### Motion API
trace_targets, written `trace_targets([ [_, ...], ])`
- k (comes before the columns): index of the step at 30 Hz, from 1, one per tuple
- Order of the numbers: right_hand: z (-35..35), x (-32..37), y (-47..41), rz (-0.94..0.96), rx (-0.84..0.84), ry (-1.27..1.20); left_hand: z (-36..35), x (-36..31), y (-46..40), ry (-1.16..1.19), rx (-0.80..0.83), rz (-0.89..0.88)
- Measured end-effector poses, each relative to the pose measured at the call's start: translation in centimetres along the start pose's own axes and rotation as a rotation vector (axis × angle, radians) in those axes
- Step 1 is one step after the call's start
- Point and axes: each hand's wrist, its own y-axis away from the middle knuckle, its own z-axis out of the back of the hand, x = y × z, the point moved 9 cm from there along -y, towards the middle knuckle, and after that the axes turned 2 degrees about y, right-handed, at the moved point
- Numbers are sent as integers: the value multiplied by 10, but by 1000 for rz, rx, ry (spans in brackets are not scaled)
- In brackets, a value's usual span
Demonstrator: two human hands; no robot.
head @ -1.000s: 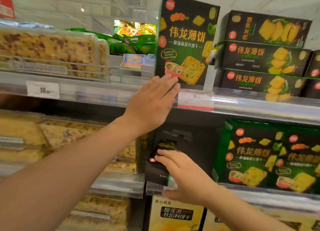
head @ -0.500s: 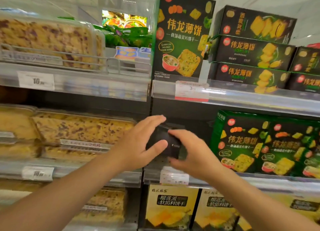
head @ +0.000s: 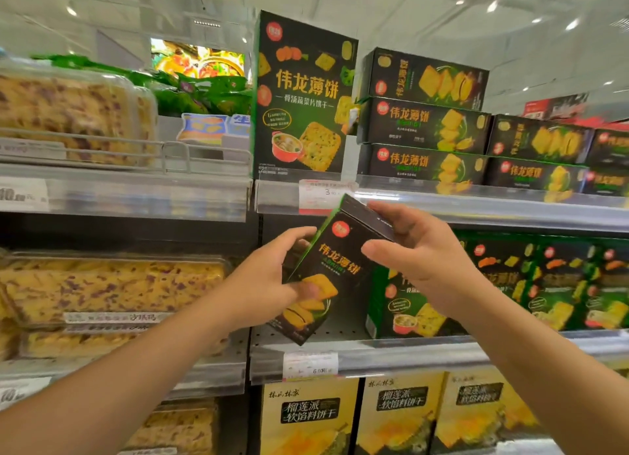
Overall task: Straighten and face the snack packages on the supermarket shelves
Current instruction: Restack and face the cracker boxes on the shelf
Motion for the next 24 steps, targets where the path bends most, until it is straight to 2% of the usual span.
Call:
trace_targets([
  [3,11,-4,11,-14,-66,12,5,-16,-9,136,-109,-25],
  [5,9,-5,20,-18,-52,143,9,-32,-16,225,-184,-35],
  [8,11,4,27,25,-77,329,-3,-55,-28,363,-161,-38],
  [12,39,31,23,140,-165,413,-25,-87,-44,431,-140,-100],
  [15,70,61,11,225,-149,488,-20,-114,-58,143,-192,-264],
  [19,124,108,-21,334,-171,806,-3,-143,-69,-592,-396,-565],
  [21,139,131,-43,427,-154,943,-6,-142,-76,-891,-458,-599],
  [24,166,161,-85,481,-170,1039,-13,-123,-85,-1053,-458,-543],
])
